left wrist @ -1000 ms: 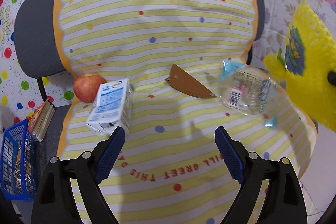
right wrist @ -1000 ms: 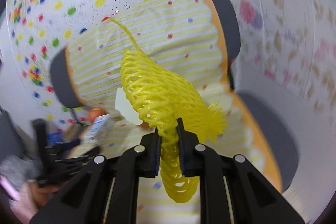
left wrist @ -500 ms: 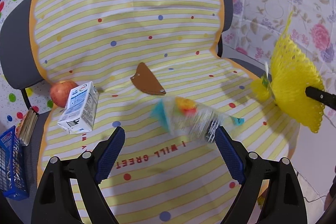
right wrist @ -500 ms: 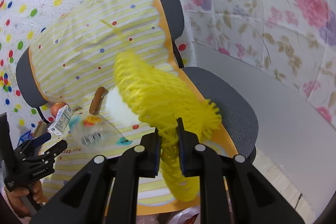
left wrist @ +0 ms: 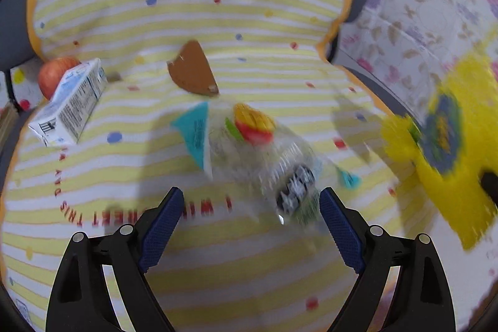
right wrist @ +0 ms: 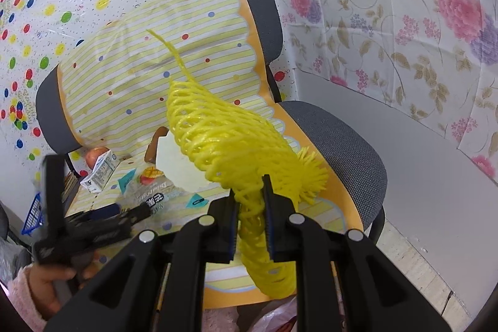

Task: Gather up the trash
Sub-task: 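Grasp the clear plastic bag by its teal tag with the left tool while the right tool holds the net, then carry the net and clear bag over the trash bin and open both tools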

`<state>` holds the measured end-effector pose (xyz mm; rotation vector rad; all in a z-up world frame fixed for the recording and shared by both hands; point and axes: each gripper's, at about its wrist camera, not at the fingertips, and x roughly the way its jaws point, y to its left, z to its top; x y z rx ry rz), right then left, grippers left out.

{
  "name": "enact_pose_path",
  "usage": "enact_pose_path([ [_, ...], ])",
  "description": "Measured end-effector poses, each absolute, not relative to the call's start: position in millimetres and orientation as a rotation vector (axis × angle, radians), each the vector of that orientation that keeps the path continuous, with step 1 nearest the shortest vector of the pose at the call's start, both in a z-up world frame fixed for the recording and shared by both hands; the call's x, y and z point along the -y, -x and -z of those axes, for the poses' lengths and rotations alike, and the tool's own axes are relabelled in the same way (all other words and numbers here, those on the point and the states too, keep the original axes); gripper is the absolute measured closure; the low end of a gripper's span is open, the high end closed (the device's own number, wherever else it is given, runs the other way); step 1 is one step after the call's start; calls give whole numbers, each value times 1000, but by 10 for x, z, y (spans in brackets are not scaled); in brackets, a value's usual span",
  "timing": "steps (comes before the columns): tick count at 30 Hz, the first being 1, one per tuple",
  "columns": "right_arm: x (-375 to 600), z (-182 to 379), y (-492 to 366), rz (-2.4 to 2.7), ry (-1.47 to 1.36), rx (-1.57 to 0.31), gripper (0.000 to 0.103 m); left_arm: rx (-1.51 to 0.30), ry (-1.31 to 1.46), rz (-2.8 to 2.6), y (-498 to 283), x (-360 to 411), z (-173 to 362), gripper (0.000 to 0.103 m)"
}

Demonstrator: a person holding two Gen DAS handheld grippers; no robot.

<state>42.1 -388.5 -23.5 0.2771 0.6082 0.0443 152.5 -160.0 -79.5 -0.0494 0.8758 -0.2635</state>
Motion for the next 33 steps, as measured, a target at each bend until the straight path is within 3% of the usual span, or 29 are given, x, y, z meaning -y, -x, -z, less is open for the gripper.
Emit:
enact_pose_path([
  [4, 3873, 289, -404, -49, -260, -623, 89, -859, 31, 266, -1668, 1737, 811, 19],
  [6, 3868, 318, -408, -56, -263, -633, 89, -854, 4, 248, -1715, 1805, 816, 45],
  [7, 3859, 327, -407, -58, -261, -636, 89, -853, 2, 250, -1735, 1826, 811, 52],
  [8, 3847, 333, -401, -60, -258, -639, 89, -857, 18, 277, -1742, 1833, 796, 70],
  [14, 3824, 273, -300, -62, -248, -633, 89, -738, 43, 405, -1416, 1771, 432, 97],
  [21, 3830, 110, 18, -47, -277, -583, 89, -600, -10, 492, -723, 1543, 4, 102],
  [33, 3585, 112, 677, -40, -282, -623, 89, -551, -71, 531, 169, 1466, 61, 102],
])
